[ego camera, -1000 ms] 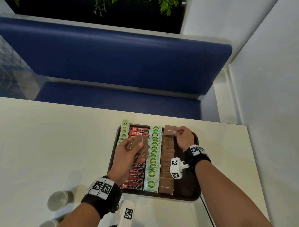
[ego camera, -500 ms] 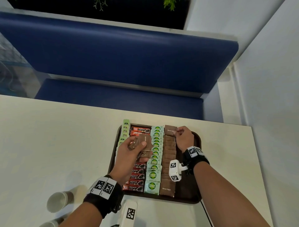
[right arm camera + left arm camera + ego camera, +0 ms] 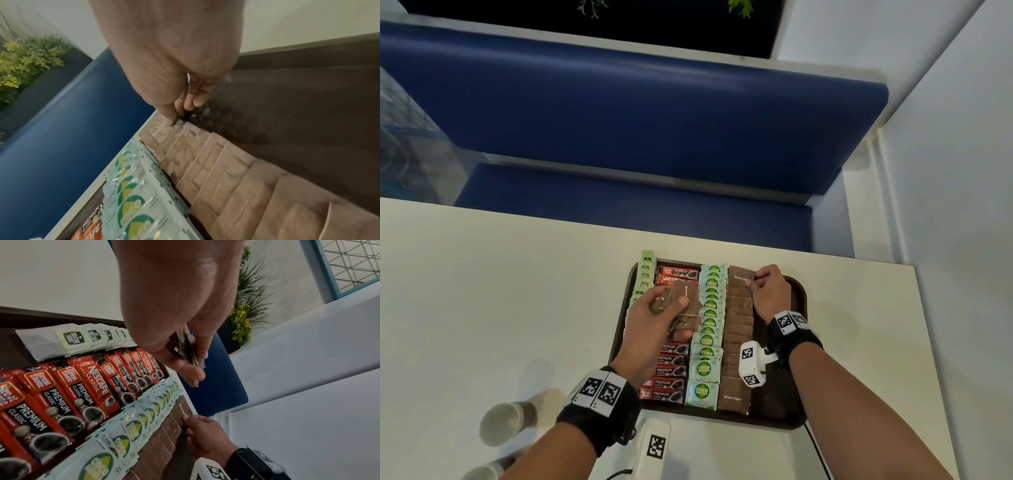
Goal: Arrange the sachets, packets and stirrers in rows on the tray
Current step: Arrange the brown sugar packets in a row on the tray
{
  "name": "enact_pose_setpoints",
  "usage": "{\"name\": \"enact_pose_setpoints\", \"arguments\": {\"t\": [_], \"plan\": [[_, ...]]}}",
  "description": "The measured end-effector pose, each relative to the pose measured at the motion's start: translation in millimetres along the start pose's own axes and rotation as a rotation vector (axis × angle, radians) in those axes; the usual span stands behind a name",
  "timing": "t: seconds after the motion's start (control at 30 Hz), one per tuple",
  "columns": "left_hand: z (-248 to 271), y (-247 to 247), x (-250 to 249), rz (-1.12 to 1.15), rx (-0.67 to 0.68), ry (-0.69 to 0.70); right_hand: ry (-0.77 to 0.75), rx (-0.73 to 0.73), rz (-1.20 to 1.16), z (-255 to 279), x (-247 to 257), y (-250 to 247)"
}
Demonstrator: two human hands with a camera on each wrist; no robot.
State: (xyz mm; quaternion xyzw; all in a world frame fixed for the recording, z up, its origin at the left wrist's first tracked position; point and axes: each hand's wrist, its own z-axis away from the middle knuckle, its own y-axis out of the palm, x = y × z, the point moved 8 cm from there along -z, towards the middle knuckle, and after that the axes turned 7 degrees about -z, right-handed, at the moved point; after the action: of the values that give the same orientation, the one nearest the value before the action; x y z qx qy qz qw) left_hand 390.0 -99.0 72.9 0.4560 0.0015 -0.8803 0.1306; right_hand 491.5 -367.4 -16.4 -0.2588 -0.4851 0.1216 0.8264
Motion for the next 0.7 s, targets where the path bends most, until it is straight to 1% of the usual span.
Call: {"name": "enact_pose_setpoints", "arguments": {"t": [0.1, 0.2, 0.27, 0.3, 0.33, 0.43, 0.47, 0.5, 0.63, 0.7], "plan": [[-1, -1, -1, 0.007, 0.004, 0.005, -0.001, -0.01, -0.002, 3, 3, -3], [-2, -1, -1, 0.022, 0.001, 0.004, -0.021, -0.104, -0.046, 11, 12, -17], [-2, 2, -2, 0.035, 0.01, 0.007, -0.065, -0.154, -0.107, 25, 23, -24], [-2, 4, -2, 0.042, 0.015, 0.01, -0.102, -0.133, -0.153, 35, 32, -25], [-2, 7, -3, 0.048, 0.02, 0.012, -0.145, -0.067, -0.205, 45, 43, -22], [-1, 18, -7, 0.026, 0.041, 0.037, -0.233, 0.275, -0.338, 87, 80, -6], [0, 22, -9, 0.009, 0.056, 0.051, -0.243, 0.36, -0.347, 98, 87, -2], [0, 26, -11, -0.006, 0.072, 0.067, -0.25, 0.401, -0.339, 106, 92, -1], [4, 36, -15, -0.015, 0.109, 0.092, -0.19, 0.377, -0.389, 114, 94, -10], [6, 38, -16, -0.005, 0.11, 0.079, -0.195, 0.375, -0.38, 115, 95, -16]]}}
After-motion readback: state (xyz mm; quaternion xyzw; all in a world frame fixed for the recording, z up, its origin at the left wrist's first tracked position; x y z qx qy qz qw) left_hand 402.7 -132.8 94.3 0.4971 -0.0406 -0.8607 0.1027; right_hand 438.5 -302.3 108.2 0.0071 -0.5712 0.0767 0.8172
